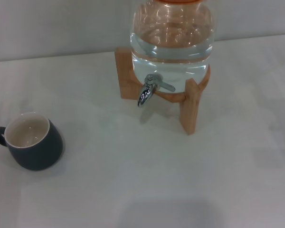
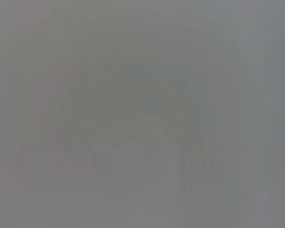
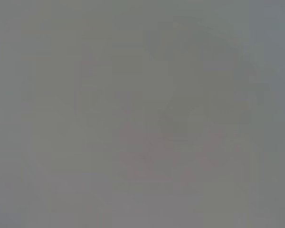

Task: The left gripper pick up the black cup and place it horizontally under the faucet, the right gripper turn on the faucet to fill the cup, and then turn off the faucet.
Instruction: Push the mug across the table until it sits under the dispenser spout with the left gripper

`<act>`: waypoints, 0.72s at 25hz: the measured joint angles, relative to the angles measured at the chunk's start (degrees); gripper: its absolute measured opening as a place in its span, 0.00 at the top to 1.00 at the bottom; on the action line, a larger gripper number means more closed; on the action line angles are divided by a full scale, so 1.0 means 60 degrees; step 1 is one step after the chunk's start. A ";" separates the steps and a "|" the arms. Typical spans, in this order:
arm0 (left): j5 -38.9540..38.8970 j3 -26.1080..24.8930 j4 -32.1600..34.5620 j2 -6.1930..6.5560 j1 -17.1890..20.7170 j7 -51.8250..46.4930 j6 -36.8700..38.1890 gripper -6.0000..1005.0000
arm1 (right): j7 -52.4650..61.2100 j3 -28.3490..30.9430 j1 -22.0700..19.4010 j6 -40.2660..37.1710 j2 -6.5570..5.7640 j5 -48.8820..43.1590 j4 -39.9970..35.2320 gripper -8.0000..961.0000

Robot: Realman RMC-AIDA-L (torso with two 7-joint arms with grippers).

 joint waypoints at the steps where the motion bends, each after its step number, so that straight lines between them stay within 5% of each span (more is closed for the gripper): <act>1: 0.0023 0.0003 -0.0002 0.0000 0.0007 0.0003 0.0000 0.14 | 0.0000 0.0000 0.0004 0.0000 0.0000 -0.0003 -0.0001 0.11; 18: 0.0309 0.0019 0.0078 -0.0042 0.0667 0.0375 0.0279 0.15 | 0.0000 0.0000 0.0010 0.0000 -0.0007 -0.0013 -0.0003 0.11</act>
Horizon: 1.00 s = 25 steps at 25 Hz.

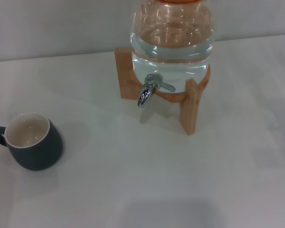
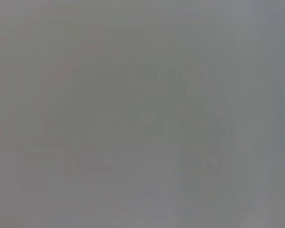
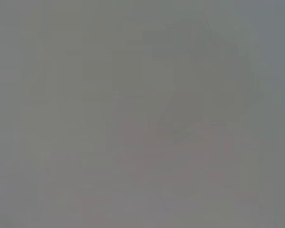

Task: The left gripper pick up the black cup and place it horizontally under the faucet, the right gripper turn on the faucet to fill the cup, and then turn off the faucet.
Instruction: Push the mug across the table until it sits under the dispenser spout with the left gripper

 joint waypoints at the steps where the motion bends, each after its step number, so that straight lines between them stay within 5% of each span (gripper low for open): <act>1: 0.0046 0.0000 0.0054 -0.0007 0.0013 0.0000 0.0016 0.15 | 0.0000 0.0000 0.0000 0.0000 0.0000 0.0000 0.0000 0.11; 25: 0.0430 -0.0065 0.0137 -0.0020 0.0493 0.0150 0.0133 0.16 | 0.0000 0.0000 0.0024 -0.0148 -0.0010 -0.0008 -0.0025 0.11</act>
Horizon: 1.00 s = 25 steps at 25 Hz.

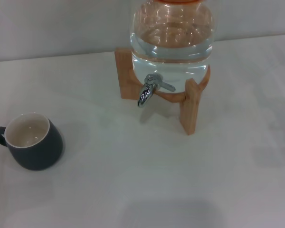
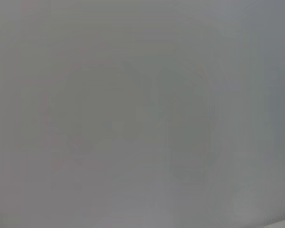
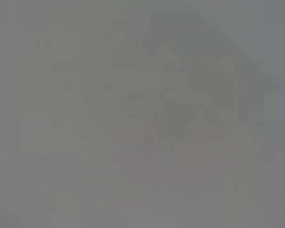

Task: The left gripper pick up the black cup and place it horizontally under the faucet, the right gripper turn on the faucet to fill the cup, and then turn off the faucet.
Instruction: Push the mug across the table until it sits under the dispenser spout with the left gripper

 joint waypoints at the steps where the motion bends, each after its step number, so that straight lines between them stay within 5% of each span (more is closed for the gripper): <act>1: 0.0000 -0.0003 0.0000 0.0000 0.0044 0.0002 0.0033 0.16 | 0.0000 0.0000 0.0000 0.0000 0.0000 0.0000 0.0000 0.11; 25: 0.0275 0.0075 0.0299 -0.0007 0.0564 0.0000 0.0323 0.17 | -0.0001 -0.0006 -0.0027 -0.0314 0.0010 -0.0055 -0.0005 0.11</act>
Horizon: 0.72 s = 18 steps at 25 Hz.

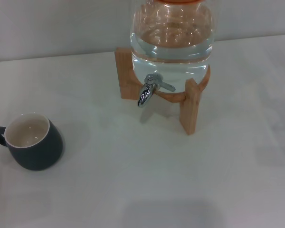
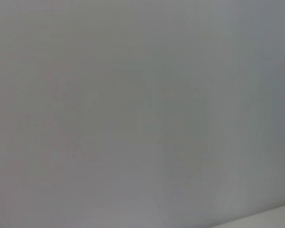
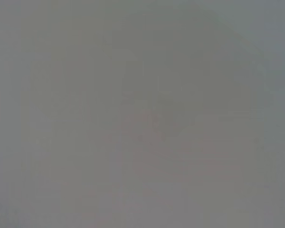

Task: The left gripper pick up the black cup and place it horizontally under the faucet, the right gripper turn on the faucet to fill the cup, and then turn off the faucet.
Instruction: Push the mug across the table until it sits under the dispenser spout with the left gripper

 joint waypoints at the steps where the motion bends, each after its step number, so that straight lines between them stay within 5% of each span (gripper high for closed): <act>1: 0.0039 0.0003 0.0011 -0.0001 -0.0004 0.0000 0.0000 0.17 | 0.0000 0.0000 0.0000 0.0000 0.0000 0.0000 0.0000 0.11; 18: 0.0474 0.0004 0.0220 -0.0020 0.0274 0.0005 -0.0001 0.17 | 0.0000 0.0002 -0.0097 0.0011 0.0000 0.0019 0.0000 0.11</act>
